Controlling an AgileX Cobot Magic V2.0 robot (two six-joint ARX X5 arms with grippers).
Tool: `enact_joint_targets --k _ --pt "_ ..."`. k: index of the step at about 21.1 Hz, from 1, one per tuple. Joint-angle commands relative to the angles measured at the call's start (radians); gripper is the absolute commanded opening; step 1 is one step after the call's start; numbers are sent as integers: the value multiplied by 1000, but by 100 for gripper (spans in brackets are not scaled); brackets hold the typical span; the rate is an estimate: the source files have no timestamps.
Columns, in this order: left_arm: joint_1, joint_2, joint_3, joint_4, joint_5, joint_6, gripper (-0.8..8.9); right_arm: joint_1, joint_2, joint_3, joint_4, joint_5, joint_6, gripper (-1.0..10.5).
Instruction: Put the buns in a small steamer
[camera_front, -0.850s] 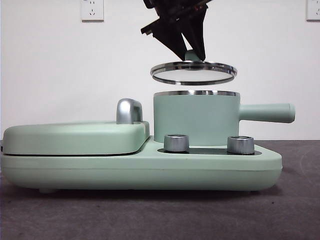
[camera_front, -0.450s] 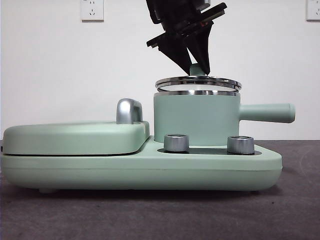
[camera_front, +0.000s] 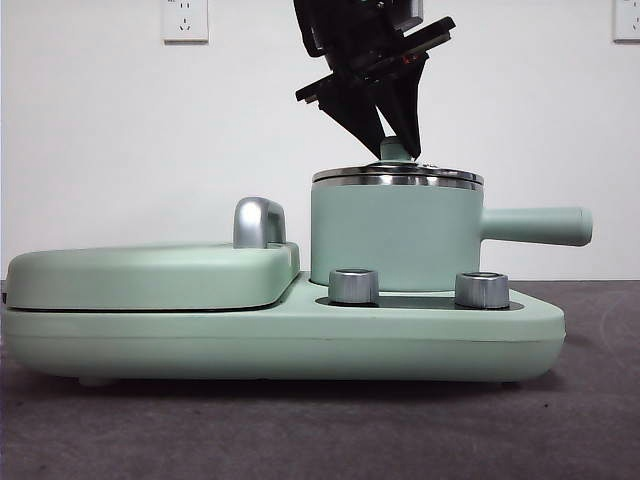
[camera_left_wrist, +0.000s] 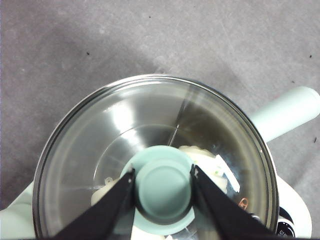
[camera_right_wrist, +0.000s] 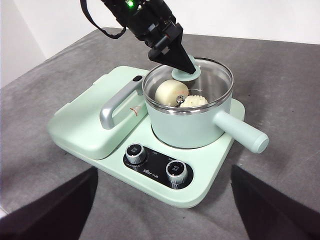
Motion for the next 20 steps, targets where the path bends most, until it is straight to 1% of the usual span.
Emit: enact_joint_targets --k 1,3,4,6,7,10,12,16,19,20 --pt "-15 45 30 0 8 -4 19 9 1 6 10 -2 -11 423" --pt "-22 45 30 -5 8 -13 57 9 1 6 10 -2 -11 423" --pt "-22 42 30 -4 8 -26 160 9 1 6 10 -2 -11 423" --pt "-21 32 34 -3 8 -46 426 9 1 6 10 -2 -11 423" --pt "-21 21 35 -2 8 -57 498 9 1 6 9 -2 -11 423" --pt "-20 -32 45 -14 8 -95 511 9 1 6 8 -2 -11 423" --pt "-19 -100 45 -61 8 -132 510 9 1 6 6 -2 -11 423" --pt "-18 -261 44 -190 8 -136 499 9 1 6 2 -6 -12 423" --pt "0 -384 41 -256 8 -156 499 9 1 6 2 -43 -18 423" --pt "0 -431 34 -289 8 -158 499 9 1 6 2 -51 -33 423"
